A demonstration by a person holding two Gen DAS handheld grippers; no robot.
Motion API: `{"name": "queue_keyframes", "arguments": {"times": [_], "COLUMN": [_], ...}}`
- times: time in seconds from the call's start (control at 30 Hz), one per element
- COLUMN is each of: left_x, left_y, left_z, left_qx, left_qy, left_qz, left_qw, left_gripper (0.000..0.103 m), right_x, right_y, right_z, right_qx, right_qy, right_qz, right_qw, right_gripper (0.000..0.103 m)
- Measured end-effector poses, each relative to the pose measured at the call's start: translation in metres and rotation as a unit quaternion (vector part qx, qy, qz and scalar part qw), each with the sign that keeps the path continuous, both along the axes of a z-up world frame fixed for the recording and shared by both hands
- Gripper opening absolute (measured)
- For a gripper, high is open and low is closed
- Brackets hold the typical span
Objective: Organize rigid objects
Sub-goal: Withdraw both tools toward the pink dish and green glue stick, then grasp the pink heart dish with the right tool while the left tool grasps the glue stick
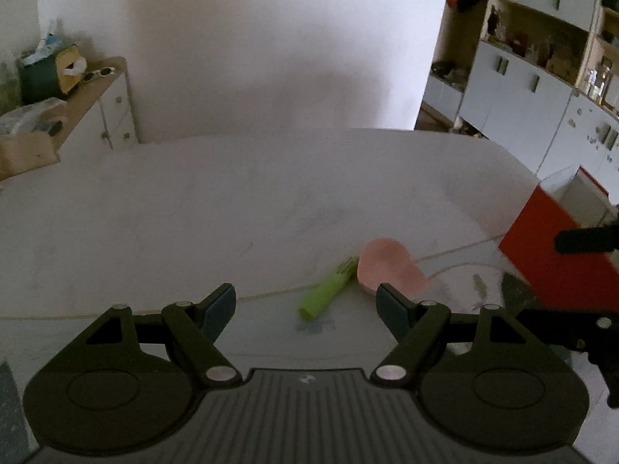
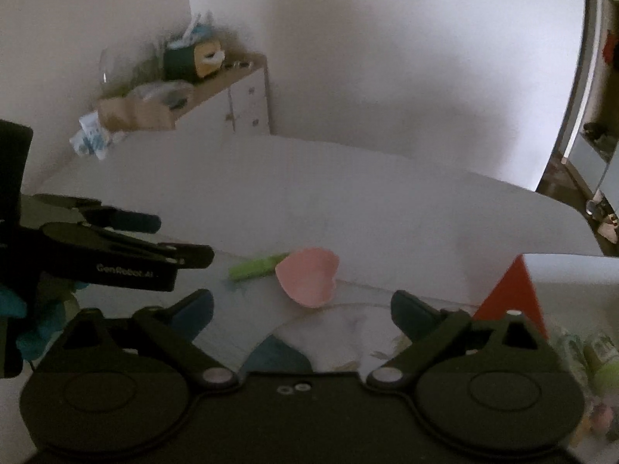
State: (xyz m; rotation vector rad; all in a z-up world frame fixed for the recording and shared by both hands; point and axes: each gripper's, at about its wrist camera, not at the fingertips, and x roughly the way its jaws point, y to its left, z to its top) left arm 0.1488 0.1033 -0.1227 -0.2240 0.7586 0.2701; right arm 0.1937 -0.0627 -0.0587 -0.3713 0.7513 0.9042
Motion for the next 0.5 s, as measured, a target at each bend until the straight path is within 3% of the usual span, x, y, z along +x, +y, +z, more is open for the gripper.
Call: {"name": "queue_keyframes", "arguments": {"times": [0.5], "left_x": [0.037], "left_y": [0.011], "left_z": [-0.052], "left_qx": [0.013], "left_qy": [0.003], "left_qz": [-0.037], "left_qw": [0.9992], "left_gripper": [0.079], "right_x": [0.022], "right_y": [0.048], "right_z": [-0.064], "right_qx": [-0.079], "right_qy": [-0.024], "right_qz": [0.037], "right_qw": [0.996], "right_gripper": [0.075]}}
